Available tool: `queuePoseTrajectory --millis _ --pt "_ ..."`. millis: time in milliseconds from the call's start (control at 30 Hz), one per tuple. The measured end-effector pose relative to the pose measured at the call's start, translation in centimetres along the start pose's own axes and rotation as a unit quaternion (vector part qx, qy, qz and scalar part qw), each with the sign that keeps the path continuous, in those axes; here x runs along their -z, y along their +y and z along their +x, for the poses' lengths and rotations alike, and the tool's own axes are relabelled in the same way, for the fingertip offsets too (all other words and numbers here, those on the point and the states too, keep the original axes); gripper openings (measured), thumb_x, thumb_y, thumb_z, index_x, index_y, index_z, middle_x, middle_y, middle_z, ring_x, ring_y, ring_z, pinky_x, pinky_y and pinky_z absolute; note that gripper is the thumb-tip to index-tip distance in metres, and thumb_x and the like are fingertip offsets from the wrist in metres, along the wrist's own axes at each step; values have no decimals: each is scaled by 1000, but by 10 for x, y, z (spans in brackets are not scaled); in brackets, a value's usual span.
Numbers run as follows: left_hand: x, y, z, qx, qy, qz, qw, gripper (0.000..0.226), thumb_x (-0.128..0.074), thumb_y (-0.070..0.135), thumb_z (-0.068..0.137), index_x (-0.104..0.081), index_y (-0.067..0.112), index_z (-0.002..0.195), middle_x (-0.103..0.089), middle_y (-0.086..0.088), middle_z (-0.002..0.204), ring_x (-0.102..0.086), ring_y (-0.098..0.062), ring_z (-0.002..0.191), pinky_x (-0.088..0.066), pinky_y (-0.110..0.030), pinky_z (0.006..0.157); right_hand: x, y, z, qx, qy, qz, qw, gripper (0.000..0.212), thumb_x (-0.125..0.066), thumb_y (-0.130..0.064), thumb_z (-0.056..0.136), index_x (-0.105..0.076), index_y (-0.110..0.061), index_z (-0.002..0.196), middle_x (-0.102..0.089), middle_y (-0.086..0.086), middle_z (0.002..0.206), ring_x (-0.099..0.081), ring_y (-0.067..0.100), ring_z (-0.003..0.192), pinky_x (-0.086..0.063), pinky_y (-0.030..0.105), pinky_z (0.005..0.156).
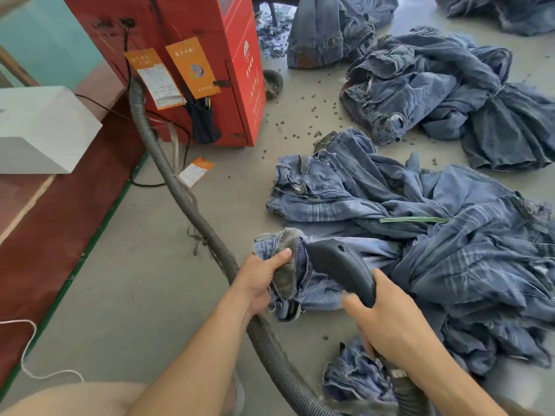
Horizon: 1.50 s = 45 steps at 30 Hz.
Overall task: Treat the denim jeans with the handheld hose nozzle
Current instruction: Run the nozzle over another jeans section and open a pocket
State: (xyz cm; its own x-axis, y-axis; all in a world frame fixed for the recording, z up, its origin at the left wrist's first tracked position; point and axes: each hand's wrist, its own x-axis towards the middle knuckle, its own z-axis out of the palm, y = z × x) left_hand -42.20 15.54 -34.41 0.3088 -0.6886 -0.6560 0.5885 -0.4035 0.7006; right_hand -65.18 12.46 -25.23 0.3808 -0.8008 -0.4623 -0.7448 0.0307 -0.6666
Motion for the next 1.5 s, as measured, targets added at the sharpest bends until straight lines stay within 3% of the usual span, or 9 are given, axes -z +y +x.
queuePoseTrajectory --millis 133,233,500,633,767,933,1100,1267,1500 --pt "4 0 -7 17 -73 -32 997 28 -60 9 100 -68 -7 122 -70 -31 119 -74 -38 97 -62 -48 81 -10 -6 -2 -5 -53 -85 995 21 -58 -46 89 -48 -28 93 -67 1 73 -65 20 60 -46 32 53" --pt "8 3 -13 32 -100 -49 993 31 -58 12 99 -67 -6 122 -70 -29 116 -74 -38 96 -63 -50 85 -14 -19 16 7 -26 -101 995 23 -58 -44 92 -48 -24 95 -66 2 81 -64 24 70 -42 35 54" --pt "6 4 -14 46 -141 -70 986 38 -61 16 96 -67 -5 126 -64 -30 129 -67 -40 112 -54 -56 101 0 -18 4 -4 -22 -87 996 23 -58 -48 85 -47 -28 89 -65 -1 62 -57 11 42 -43 27 43" --pt "11 -2 -14 55 -152 -90 983 32 -61 16 94 -74 -2 118 -69 -29 123 -73 -39 106 -59 -53 94 -6 -31 27 9 -23 -73 997 21 -59 -40 93 -49 -21 96 -68 4 75 -63 23 59 -46 32 53" --pt "10 -1 -17 60 -148 -87 983 34 -61 19 94 -76 -1 117 -69 -27 125 -73 -38 108 -61 -48 86 14 -33 38 6 2 12 1000 17 -58 -32 92 -50 -18 97 -62 3 53 -59 22 40 -42 28 38" --pt "8 6 -11 59 -140 -110 982 44 -58 21 94 -66 -4 128 -67 -29 128 -72 -38 107 -61 -51 91 -1 -22 23 16 -55 -58 997 21 -57 -39 88 -47 -21 90 -60 0 45 -58 19 33 -38 24 33" --pt "8 0 -14 67 -156 -82 982 38 -57 22 96 -72 -1 122 -67 -27 129 -71 -38 112 -61 -48 88 16 -25 45 5 11 1 1000 20 -57 -34 92 -48 -16 96 -64 5 55 -59 21 39 -41 26 42" --pt "5 6 -11 65 -143 -88 984 43 -58 22 94 -67 -4 127 -67 -28 128 -70 -39 112 -60 -50 92 8 -7 12 -1 -33 -59 998 25 -56 -47 83 -49 -25 92 -65 2 55 -60 17 37 -41 26 39" --pt "10 -5 -19 82 -168 -59 981 38 -59 24 96 -72 -1 122 -65 -27 133 -68 -40 117 -60 -49 90 15 -26 49 -11 23 43 999 21 -58 -33 95 -49 -15 100 -67 10 69 -63 26 46 -51 37 46"
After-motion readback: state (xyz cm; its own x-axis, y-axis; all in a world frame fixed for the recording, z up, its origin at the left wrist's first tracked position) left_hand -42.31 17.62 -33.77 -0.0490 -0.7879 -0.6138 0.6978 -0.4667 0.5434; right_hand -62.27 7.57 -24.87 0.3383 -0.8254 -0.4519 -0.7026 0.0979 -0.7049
